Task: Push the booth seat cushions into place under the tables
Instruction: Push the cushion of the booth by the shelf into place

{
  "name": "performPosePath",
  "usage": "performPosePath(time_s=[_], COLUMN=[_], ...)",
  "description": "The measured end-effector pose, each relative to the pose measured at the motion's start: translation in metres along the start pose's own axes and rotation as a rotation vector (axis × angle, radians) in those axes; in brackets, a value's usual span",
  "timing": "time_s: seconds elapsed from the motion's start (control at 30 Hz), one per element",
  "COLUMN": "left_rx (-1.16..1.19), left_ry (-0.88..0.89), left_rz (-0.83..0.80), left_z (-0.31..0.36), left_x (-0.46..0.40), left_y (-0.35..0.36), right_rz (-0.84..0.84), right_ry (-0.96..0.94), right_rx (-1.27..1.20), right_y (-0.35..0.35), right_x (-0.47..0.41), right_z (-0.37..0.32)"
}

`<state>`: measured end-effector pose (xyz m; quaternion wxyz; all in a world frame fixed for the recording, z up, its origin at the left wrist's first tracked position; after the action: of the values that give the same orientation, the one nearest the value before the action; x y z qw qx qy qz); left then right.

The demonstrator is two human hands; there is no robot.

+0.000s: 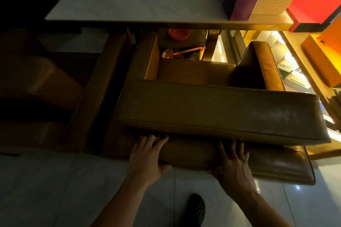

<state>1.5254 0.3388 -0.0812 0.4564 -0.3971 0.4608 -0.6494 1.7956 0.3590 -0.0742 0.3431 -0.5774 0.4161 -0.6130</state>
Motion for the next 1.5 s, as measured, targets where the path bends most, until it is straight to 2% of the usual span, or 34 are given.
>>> performPosePath(time_s=[0.2, 0.47, 1.03, 1.5], left_rx=[-0.019, 0.023, 0.003, -0.002], left_ry=[0.012, 0.003, -0.004, 0.003], left_rz=[-0.023, -0.096, 0.003, 0.022], left_z=[0.012, 0.007, -0.02, -0.023], left_x=[0.032, 0.027, -0.042, -0.037], left_y=[0.008, 0.006, -0.006, -0.004], right_rz=[-0.029, -0.042, 0.066, 0.084], right_ry=[-0.014, 0.022, -0.01, -0.035], right_rx=[-0.042, -0.034, -0.019, 0.011], right_y=[0.018, 0.02, -0.007, -0.014], right_x=[0.022, 0.017, -0.051, -0.05], right_z=[0.016, 0.007, -0.013, -0.015])
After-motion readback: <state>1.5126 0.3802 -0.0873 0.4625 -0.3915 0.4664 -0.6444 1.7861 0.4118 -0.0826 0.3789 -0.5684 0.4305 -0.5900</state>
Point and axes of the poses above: each hand's wrist, its own x-axis away from the middle knuckle, its own y-axis out of the palm, z = x × y, the point moved 3 cm from there along -x, towards the middle knuckle, and after that the axes turned 15 degrees about y, right-handed, at the moved point
